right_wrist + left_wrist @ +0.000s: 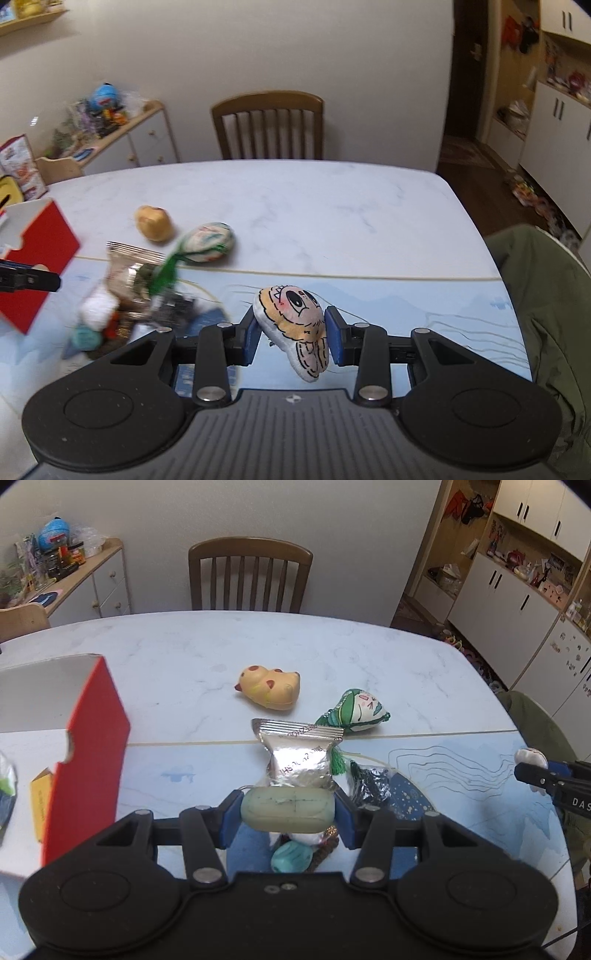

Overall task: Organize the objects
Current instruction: 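Carry the egg toy and green soap with both grippers over the cardboard box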

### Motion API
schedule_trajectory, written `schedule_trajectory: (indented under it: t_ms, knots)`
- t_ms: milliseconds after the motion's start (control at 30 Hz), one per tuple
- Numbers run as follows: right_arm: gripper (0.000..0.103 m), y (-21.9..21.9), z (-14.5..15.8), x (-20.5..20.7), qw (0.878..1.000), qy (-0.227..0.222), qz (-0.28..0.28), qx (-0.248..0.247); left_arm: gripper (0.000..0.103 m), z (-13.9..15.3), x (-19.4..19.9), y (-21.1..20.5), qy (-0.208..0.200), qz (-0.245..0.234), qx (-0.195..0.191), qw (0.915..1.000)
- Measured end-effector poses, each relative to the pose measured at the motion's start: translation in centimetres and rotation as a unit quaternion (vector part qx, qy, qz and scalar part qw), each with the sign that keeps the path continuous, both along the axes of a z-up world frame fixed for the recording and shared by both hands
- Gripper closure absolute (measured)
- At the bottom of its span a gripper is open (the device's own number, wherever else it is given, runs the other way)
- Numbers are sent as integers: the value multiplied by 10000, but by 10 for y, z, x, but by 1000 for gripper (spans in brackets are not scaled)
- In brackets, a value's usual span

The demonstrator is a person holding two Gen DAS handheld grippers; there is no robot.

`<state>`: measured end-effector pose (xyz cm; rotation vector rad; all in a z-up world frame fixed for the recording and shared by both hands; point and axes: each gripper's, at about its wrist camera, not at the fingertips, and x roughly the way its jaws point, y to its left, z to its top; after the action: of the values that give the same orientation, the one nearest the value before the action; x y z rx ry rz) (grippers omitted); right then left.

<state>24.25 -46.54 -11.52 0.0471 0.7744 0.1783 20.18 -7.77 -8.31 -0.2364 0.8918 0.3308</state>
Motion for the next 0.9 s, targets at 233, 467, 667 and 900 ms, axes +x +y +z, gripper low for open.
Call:
schedule_trajectory:
  t_ms: [233,467,667,900]
  knots:
    - [67,35,29,-18,9992,-176,327,129,53,16,-28,8,-106,141,-12,9998]
    - [67,80,50,-31,9970,-303,667,252,53,31,-55,21,-143,234,38,9996]
    - [67,125,67,-38,9944,-412,924,307,53,45,-75,43,-218,304,21,9993]
    - [67,181,86,-45,9920,-550,1094,301,53,61,-97,78,-314,274,48,9991]
